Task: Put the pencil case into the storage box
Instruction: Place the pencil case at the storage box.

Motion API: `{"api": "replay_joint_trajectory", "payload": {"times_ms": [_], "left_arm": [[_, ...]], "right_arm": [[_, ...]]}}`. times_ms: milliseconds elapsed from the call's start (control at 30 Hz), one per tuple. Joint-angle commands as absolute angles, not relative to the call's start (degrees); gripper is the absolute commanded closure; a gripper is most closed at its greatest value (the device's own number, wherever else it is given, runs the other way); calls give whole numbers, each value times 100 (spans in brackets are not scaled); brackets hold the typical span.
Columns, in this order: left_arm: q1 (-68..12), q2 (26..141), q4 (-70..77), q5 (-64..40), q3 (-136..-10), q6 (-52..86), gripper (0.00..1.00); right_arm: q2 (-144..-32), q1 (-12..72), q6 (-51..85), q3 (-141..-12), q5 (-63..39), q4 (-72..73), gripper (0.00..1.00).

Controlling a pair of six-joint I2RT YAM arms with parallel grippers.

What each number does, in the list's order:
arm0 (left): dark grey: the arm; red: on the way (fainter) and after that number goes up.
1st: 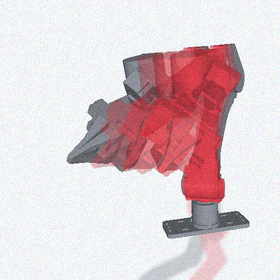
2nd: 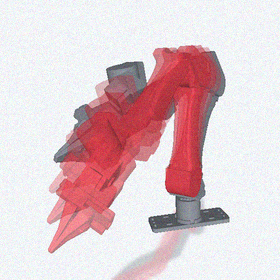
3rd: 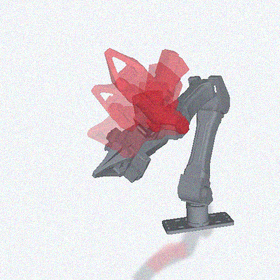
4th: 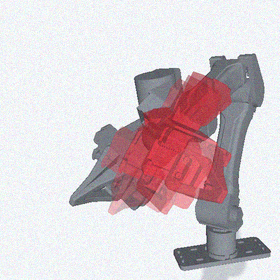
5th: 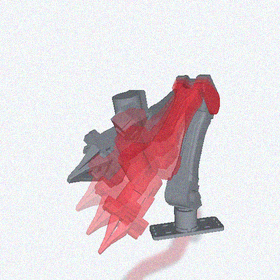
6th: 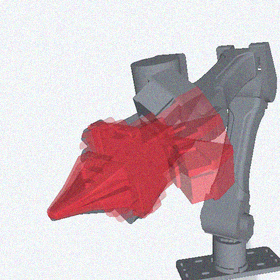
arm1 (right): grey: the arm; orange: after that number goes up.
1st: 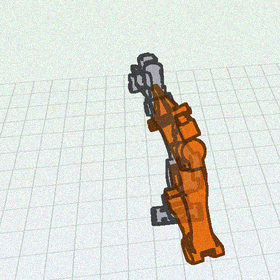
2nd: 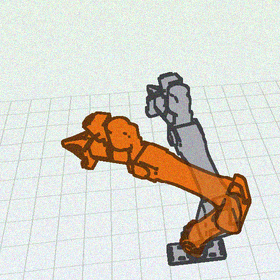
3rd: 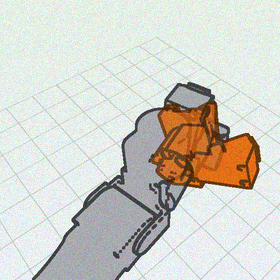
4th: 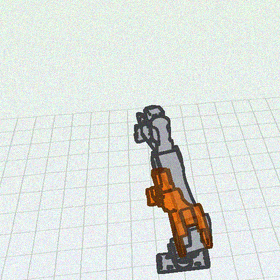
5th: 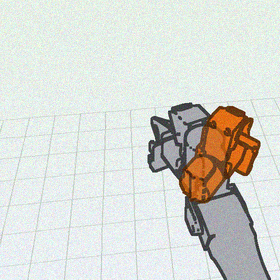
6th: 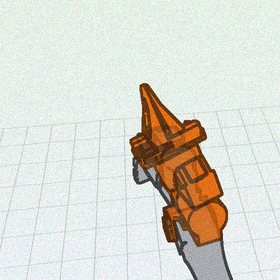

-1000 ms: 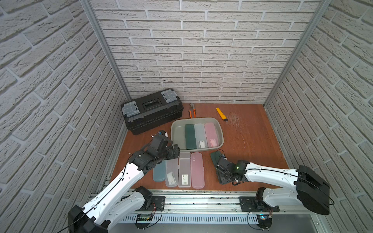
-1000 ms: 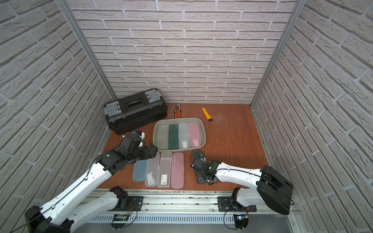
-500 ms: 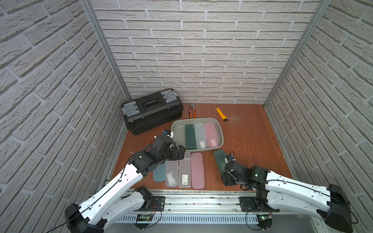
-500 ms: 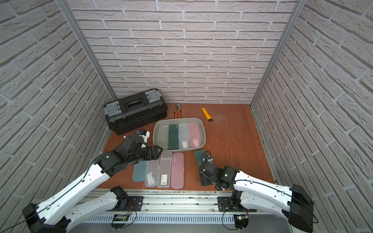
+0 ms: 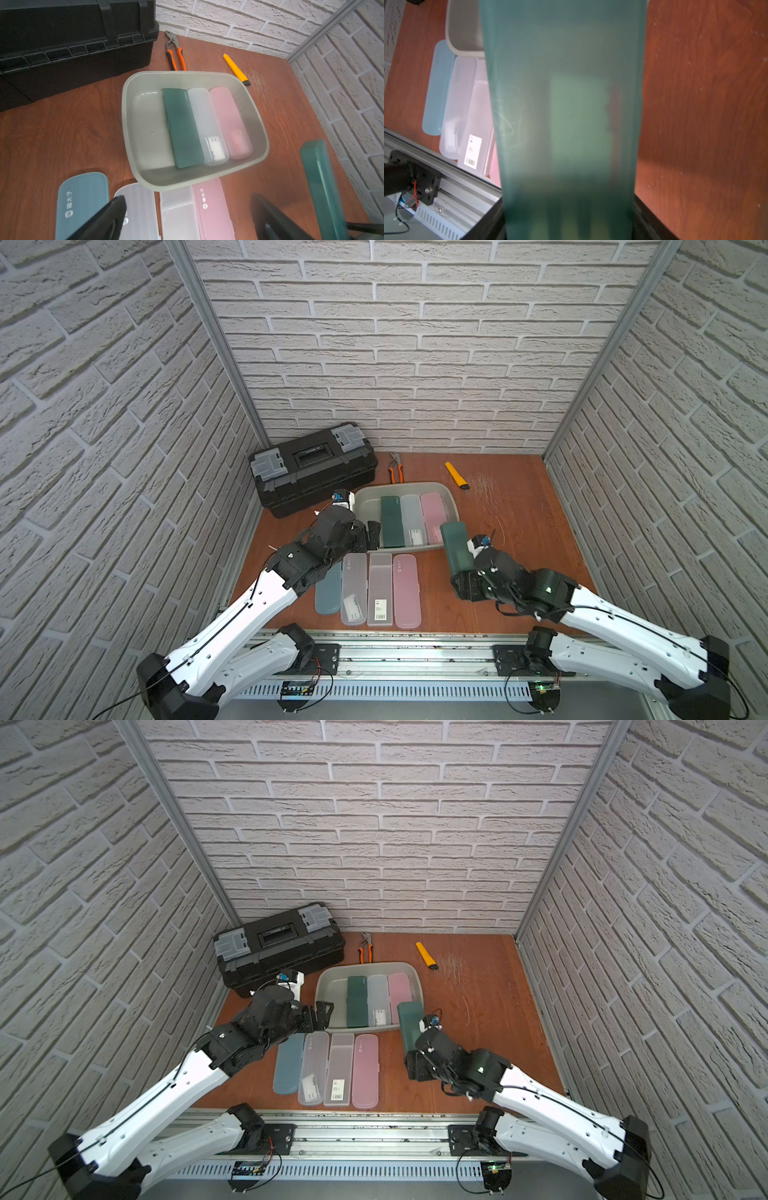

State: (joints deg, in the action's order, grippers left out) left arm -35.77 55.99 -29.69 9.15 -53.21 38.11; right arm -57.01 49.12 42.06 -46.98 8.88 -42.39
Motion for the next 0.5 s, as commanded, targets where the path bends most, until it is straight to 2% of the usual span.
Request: {"api": "replay_joint_trajectory", "payload": {"times_ms": [0, 233, 467], "left_arm": [[-3016, 5764, -2517, 298, -5519, 3619, 1], [-1294, 6535, -2605, -1502, -6137, 3301, 2], [-673, 7654, -2949, -2258, -6738, 2184, 2]], "right_arm": [[-6774, 4726, 3228, -5515, 499, -3702, 59], [-9049, 4484, 3299, -7553, 130, -3583, 61], [-10613, 4489, 3817, -8937, 364, -3502, 63]]}}
